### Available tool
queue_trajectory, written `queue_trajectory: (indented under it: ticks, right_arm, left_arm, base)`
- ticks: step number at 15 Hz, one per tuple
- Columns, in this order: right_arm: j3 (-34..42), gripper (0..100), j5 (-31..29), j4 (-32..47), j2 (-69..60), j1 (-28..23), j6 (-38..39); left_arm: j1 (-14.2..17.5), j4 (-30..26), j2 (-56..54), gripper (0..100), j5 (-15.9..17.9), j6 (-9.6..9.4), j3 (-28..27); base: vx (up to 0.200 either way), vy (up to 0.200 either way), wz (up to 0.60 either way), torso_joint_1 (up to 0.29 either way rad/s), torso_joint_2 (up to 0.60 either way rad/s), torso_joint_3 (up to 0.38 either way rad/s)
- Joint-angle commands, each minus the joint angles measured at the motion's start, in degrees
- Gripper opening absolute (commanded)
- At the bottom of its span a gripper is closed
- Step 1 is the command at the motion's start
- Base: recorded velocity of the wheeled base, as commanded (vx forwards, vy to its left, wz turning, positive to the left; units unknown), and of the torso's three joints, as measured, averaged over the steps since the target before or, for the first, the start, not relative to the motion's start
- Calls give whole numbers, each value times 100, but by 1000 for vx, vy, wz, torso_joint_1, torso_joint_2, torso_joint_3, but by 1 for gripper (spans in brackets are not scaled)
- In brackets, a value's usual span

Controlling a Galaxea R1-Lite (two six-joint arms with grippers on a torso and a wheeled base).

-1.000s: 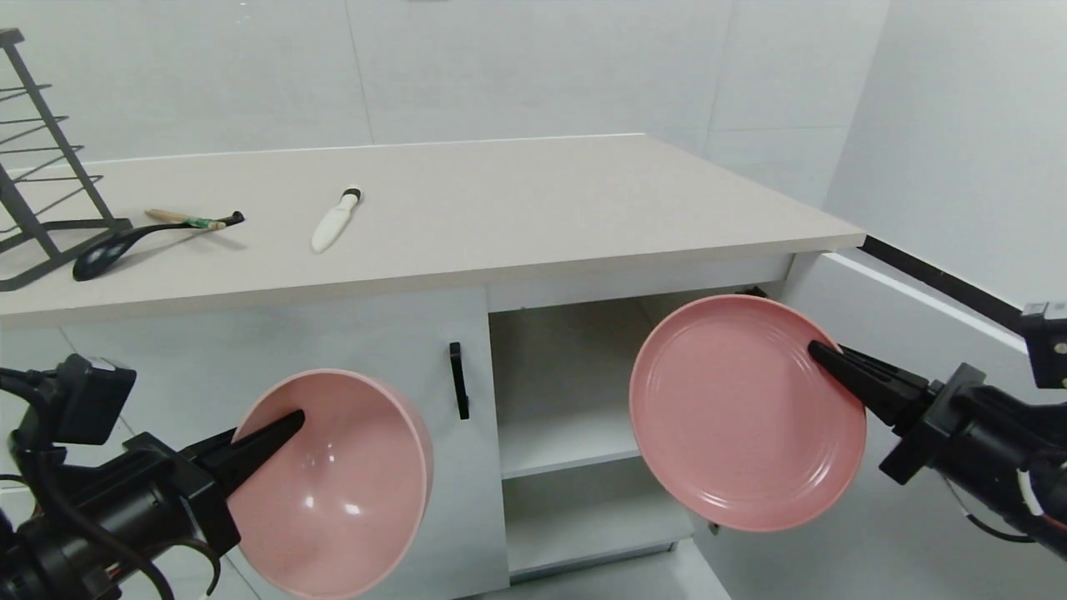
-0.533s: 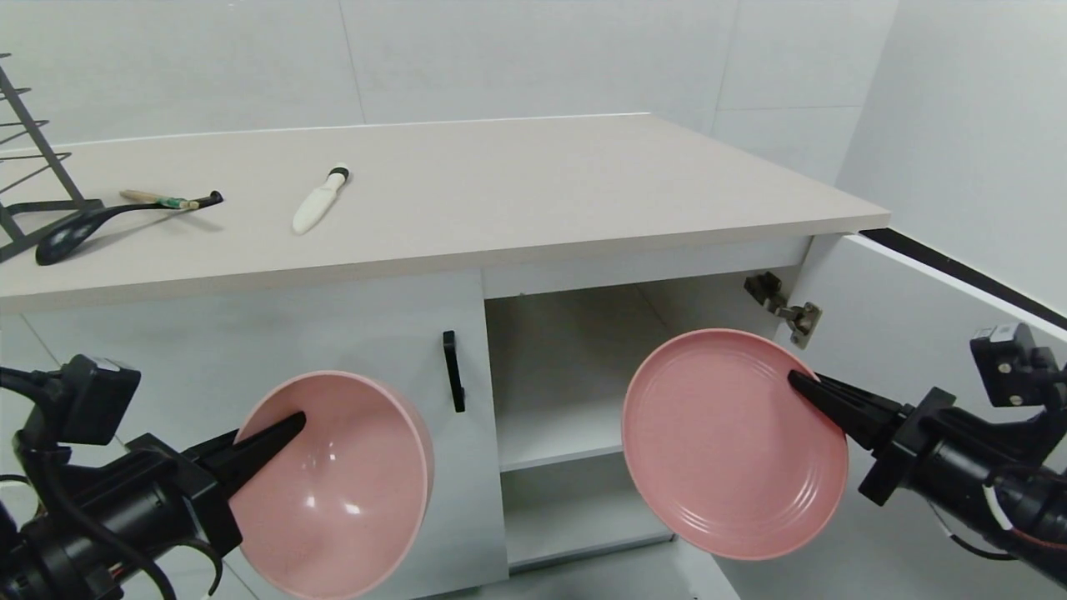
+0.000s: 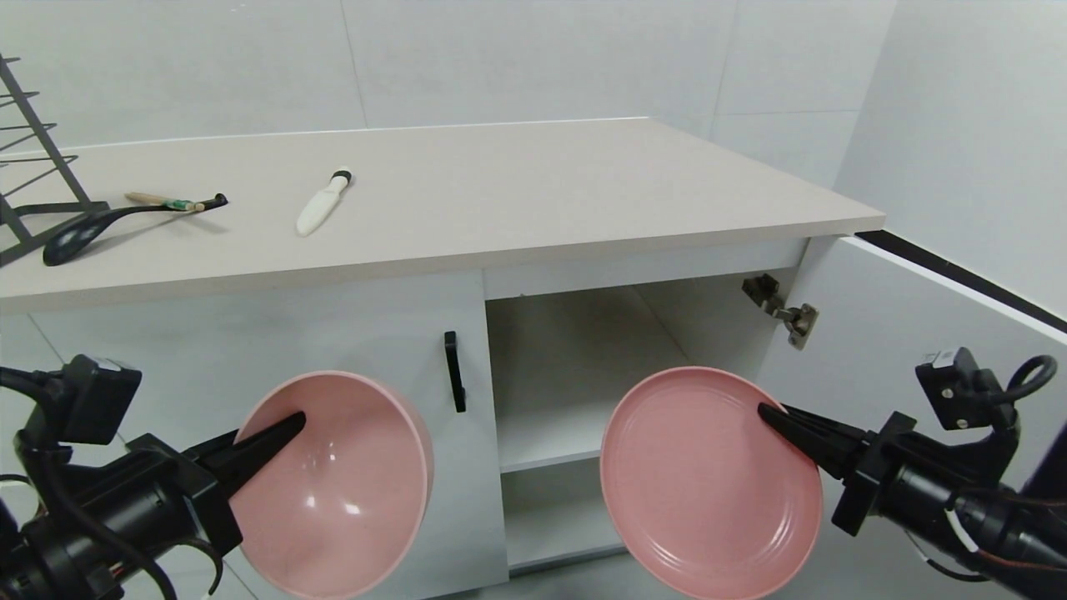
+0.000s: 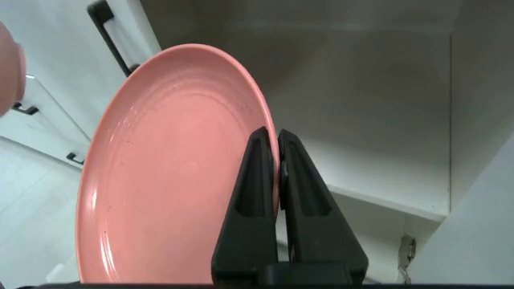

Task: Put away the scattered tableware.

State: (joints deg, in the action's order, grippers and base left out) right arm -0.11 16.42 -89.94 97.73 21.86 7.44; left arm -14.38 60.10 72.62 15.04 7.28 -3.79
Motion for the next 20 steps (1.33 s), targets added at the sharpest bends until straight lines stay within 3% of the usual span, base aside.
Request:
queue_trajectory:
  ticks: [1,13,20]
  right_arm:
    - [2,0,1,-6,229,-6,3]
    - [-33,0,10,-6,958,73,3]
    - [-938,0,10,-6,2180,73,-5]
  left_arm:
    - [-12,-7,15,0,-1,2,10]
    - [-3,-33,103,0,7,2,10]
    - [-3,-16,147,0,7,-7,10]
  base:
    - [0,0,0,0,0,0]
    - [0,0,0,0,0,0]
    - [0,0,0,0,0,0]
